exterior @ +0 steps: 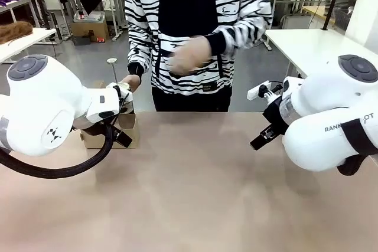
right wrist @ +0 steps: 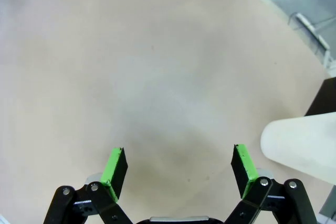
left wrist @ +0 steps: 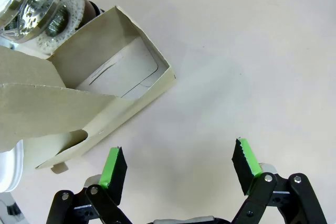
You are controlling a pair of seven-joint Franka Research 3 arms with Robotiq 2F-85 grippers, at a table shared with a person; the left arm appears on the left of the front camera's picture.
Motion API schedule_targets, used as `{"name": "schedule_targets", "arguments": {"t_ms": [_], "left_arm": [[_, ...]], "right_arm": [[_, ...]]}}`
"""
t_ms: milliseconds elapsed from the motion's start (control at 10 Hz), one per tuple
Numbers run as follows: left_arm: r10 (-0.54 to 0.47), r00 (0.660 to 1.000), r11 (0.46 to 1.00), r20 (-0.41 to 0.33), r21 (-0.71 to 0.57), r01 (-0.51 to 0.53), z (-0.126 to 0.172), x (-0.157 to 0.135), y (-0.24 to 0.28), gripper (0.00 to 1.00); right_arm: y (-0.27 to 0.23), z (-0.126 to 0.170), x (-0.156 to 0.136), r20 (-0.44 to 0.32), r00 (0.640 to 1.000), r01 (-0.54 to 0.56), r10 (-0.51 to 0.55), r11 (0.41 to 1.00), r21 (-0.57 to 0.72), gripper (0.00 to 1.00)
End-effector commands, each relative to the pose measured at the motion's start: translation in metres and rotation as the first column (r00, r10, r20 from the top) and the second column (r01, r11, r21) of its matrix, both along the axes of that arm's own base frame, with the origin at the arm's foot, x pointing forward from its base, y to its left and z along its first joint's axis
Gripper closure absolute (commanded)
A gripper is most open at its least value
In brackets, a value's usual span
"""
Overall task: Pour a drink into a cup and package it in a carrier.
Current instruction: Pick up the 600 ml Paper Cup and place it in the middle top area of the table.
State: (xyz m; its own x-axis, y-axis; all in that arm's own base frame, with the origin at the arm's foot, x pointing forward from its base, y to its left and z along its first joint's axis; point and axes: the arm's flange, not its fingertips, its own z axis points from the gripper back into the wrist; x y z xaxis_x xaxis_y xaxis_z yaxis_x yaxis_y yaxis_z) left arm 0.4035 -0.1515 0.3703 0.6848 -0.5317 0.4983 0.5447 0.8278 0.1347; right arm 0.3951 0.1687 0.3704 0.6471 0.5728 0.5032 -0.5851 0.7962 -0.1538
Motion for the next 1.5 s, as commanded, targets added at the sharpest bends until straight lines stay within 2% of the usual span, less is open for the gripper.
{"name": "schedule_targets", "arguments": {"t_ms": [0,300,400,600,700,900,1100,1200,1400], "left_arm": [[-0.001,1.000,1.000,0.000,0.000,0.001,0.000,0.000,0.000,0.00],[-0.001,1.000,1.000,0.000,0.000,0.001,0.000,0.000,0.000,0.00],[-0.001,1.000,1.000,0.000,0.000,0.001,0.000,0.000,0.000,0.00],[-0.001,1.000,1.000,0.000,0.000,0.001,0.000,0.000,0.000,0.00],[-0.001,1.000,1.000,0.000,0.000,0.001,0.000,0.000,0.000,0.00],[-0.001,1.000,1.000,0.000,0.000,0.001,0.000,0.000,0.000,0.00],[-0.001,1.000,1.000,0.000,0.000,0.001,0.000,0.000,0.000,0.00],[-0.001,1.000,1.000,0.000,0.000,0.001,0.000,0.000,0.000,0.00],[-0.001,1.000,1.000,0.000,0.000,0.001,0.000,0.000,0.000,0.00]], "right_arm": [[-0.003,0.029,0.009,-0.029,0.999,-0.014,0.014,1.000,0.023,0.00],[-0.027,0.122,0.031,-0.021,0.999,-0.034,0.036,0.998,0.057,0.00],[-0.046,0.152,0.037,-0.015,0.996,-0.082,0.084,0.993,0.087,0.00],[-0.108,0.185,0.052,0.008,0.981,-0.189,0.191,0.957,0.221,0.00],[-0.143,0.188,0.059,0.029,0.964,-0.263,0.266,0.919,0.295,0.00],[-0.220,0.165,0.075,0.117,0.942,-0.333,0.315,0.828,0.451,0.00],[-0.272,0.125,0.073,0.179,0.928,-0.369,0.327,0.735,0.568,0.00],[-0.286,0.102,0.066,0.235,0.902,-0.428,0.361,0.692,0.582,0.00],[-0.296,0.060,0.058,0.389,0.856,-0.514,0.340,0.631,0.581,0.00]]}}
